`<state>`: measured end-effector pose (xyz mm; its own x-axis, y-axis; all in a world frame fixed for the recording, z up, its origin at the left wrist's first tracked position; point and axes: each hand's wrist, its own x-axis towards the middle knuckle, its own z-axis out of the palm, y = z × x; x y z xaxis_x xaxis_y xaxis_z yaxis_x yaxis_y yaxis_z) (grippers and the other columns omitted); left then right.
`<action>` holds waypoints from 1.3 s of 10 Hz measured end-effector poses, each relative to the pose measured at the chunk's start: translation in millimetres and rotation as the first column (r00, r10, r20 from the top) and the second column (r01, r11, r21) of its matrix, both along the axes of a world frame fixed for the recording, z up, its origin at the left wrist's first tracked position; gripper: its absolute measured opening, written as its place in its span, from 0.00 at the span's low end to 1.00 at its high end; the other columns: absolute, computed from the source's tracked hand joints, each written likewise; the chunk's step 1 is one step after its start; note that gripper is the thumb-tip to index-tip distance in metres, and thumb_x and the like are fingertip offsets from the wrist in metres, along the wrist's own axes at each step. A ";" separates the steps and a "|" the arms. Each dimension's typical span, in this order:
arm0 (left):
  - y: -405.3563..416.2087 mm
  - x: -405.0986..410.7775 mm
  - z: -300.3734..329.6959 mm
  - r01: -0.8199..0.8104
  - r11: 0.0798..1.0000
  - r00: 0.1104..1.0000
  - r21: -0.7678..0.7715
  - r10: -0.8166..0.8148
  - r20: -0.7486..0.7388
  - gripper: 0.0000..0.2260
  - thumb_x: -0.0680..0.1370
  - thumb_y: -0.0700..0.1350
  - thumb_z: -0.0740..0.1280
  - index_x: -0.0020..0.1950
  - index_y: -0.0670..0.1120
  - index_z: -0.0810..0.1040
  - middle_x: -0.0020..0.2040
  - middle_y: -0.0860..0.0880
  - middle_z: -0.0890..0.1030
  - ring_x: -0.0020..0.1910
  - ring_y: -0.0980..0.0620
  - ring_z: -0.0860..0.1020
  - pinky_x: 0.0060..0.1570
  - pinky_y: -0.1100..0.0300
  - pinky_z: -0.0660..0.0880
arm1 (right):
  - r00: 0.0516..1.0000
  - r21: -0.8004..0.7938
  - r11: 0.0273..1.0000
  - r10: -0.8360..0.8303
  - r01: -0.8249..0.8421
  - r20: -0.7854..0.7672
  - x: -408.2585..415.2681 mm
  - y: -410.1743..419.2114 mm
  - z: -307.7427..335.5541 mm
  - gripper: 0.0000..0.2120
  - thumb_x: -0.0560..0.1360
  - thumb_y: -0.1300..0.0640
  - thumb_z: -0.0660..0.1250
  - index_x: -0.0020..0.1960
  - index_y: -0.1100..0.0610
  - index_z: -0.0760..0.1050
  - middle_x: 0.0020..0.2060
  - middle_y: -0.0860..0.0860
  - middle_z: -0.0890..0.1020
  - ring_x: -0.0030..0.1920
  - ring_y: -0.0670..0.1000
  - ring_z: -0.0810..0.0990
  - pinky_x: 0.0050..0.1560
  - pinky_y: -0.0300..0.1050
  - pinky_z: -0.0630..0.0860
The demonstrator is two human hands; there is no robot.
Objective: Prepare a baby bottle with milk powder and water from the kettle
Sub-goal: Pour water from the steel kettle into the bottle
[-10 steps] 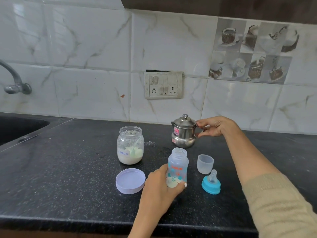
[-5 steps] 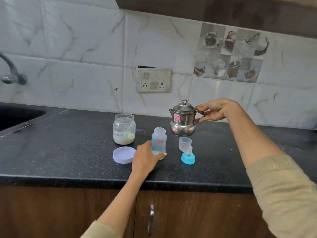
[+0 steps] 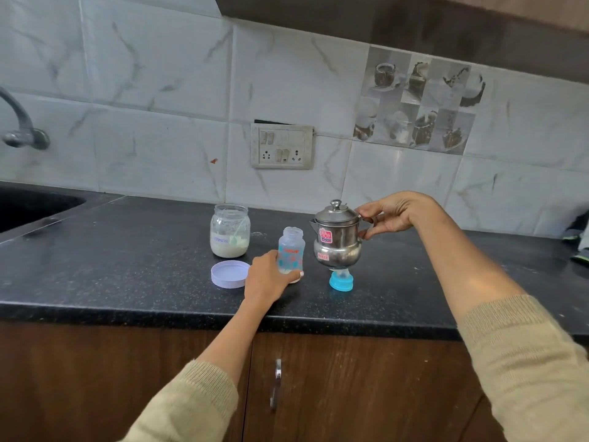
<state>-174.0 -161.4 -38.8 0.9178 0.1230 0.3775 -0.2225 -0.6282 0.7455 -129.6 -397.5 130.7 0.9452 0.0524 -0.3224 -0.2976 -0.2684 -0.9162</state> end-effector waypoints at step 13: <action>0.7 4.7 -1.4 0.016 0.999 1.000 -0.030 -0.016 0.005 0.27 0.68 0.53 0.74 0.62 0.44 0.73 0.60 0.46 0.78 0.58 0.48 0.77 0.55 0.56 0.74 | 0.998 -0.307 0.949 0.058 -0.065 -0.031 8.0 42.2 26.6 0.18 0.78 0.68 0.60 0.67 0.61 0.72 0.69 0.57 0.70 0.65 0.63 0.73 0.65 0.55 0.70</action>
<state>-169.3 -160.7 -40.2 0.9181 0.1198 0.3779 -0.2356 -0.6017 0.7632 -121.6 -355.3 157.3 0.9359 0.0052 -0.3521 -0.2903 -0.5548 -0.7797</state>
